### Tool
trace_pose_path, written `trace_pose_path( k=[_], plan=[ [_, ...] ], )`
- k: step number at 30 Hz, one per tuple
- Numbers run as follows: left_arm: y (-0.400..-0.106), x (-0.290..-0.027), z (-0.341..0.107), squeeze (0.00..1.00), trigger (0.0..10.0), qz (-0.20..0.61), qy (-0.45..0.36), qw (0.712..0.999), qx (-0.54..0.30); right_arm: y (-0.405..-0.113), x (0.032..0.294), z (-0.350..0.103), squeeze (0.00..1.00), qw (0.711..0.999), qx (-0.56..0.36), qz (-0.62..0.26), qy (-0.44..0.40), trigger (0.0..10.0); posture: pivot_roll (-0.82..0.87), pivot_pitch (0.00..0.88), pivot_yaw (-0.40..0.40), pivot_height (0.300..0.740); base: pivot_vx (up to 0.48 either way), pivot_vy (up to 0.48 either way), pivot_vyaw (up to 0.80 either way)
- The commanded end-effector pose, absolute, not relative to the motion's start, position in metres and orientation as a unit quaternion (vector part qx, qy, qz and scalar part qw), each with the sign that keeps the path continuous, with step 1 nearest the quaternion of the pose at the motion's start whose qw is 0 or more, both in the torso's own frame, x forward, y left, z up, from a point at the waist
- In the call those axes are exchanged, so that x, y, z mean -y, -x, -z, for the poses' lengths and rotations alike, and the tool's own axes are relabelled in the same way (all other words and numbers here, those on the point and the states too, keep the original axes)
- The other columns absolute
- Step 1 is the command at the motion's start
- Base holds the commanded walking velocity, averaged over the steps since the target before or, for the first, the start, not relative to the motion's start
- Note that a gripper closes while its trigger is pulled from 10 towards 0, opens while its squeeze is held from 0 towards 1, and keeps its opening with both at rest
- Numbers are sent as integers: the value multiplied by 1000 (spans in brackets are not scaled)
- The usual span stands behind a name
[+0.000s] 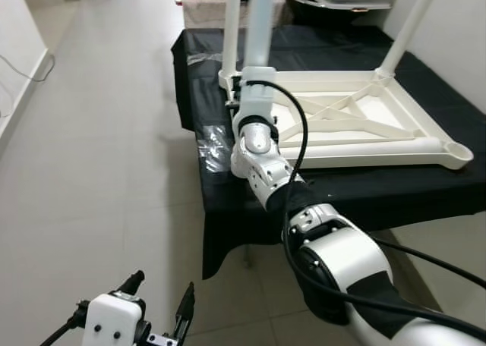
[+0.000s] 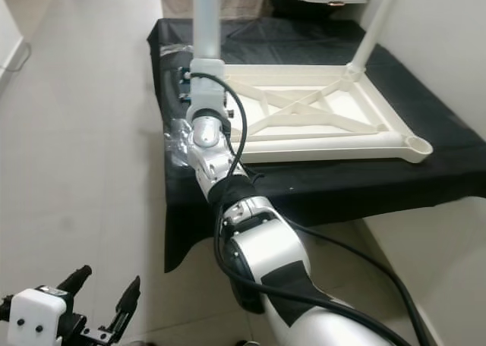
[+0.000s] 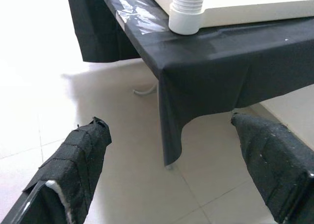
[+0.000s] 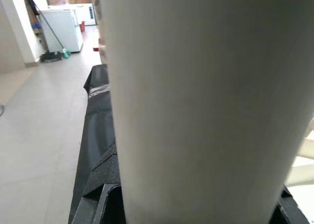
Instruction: Building children table
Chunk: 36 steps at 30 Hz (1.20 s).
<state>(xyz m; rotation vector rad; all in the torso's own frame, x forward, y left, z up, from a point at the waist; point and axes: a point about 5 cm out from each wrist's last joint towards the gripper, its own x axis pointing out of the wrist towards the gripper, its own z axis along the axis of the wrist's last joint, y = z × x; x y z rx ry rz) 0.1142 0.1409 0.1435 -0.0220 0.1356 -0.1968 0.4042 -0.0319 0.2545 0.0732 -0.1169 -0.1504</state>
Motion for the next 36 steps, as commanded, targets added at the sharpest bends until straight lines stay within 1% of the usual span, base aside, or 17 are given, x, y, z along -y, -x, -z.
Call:
trace_pose_path(
  k=[1,2,4,6,8,15,17,18,20,22,24,25,26,27,32,35,36],
  plan=[
    [-113,-140,-141,0,10000,97,13,992,-75,-400,55,-189,0,985,-87,142,-35,10000,80,241,-63,740,0,0,0],
    [-113,-140,-141,0,10000,97,12,992,-75,-400,60,-187,0,979,-96,169,-54,10000,80,241,-63,740,0,0,0],
    [-113,-140,-141,0,10000,97,12,992,-75,-400,60,-187,0,979,-96,169,-54,10000,80,241,-63,740,0,0,0],
    [-113,-141,-141,0,10000,96,11,992,-75,-399,71,-186,0,965,-107,229,-75,10000,81,242,-62,740,0,0,0],
    [-113,-143,-141,0,10000,96,8,993,-75,-398,75,-189,0,957,-99,261,-80,10000,81,242,-60,740,0,0,0],
    [-116,-143,-140,0,10000,97,9,993,-72,-394,65,-195,0,952,-81,282,-82,10000,84,238,-55,740,0,0,0],
    [-118,-142,-141,0,10000,98,9,993,-70,-396,59,-209,0,960,-46,258,-95,10000,86,235,-56,740,0,0,0],
    [-118,-142,-141,0,10000,98,9,993,-70,-396,59,-209,0,960,-46,258,-95,10000,86,235,-56,740,0,0,0],
    [-119,-142,-141,0,10000,98,11,993,-69,-401,57,-238,0,967,19,234,-103,10000,85,230,-53,740,0,0,0],
    [-122,-143,-141,0,10000,97,11,993,-67,-404,61,-273,0,965,93,216,-115,10000,83,215,-53,740,0,0,0],
    [-126,-145,-140,0,10000,90,19,994,-65,-404,63,-299,0,961,141,192,-139,10000,73,199,-49,740,0,0,0],
    [-126,-145,-140,0,10000,90,19,994,-65,-404,63,-299,0,961,141,192,-139,10000,73,199,-49,740,0,0,0],
    [-128,-146,-140,133,10000,89,19,994,-64,-403,64,-311,0,959,160,177,-153,10000,71,194,-49,740,0,0,0],
    [-131,-146,-140,1000,10000,88,21,994,-62,-402,65,-321,0,957,177,163,-164,10000,68,189,-47,740,0,0,0],
    [-140,-148,-141,1000,10000,91,12,994,-51,-401,66,-336,0,956,186,107,-199,10000,60,166,-40,740,0,0,0],
    [-155,-151,-146,1000,10000,90,-4,995,-36,-399,61,-339,0,958,186,24,-216,10000,56,144,-32,740,0,0,0],
    [-155,-151,-146,1000,10000,90,-4,995,-36,-399,61,-339,0,958,186,24,-216,10000,56,144,-32,740,0,0,0]
  ],
)
